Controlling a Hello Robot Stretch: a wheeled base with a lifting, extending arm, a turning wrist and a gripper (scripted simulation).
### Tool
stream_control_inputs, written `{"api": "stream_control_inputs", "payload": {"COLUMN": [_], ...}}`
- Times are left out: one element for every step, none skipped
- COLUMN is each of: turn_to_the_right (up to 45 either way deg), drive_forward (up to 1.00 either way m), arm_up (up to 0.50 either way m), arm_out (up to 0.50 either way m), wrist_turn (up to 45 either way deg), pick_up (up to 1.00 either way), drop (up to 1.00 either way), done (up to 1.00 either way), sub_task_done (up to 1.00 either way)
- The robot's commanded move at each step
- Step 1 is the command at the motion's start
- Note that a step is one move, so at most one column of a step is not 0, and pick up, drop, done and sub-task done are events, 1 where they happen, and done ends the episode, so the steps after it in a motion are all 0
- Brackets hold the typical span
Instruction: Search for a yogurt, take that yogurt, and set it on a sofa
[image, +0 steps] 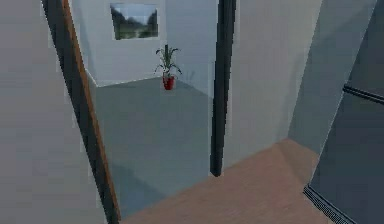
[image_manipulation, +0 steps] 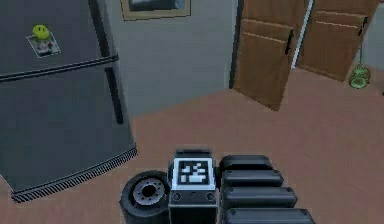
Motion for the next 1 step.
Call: {"api": "stream_control_inputs", "payload": {"turn_to_the_right": [0.0], "drive_forward": [1.00], "arm_up": [0.00], "arm_out": [0.00], "wrist_turn": [0.0], "pick_up": [0.00], "drop": [0.00], "done": [0.00], "sub_task_done": [0.00]}}
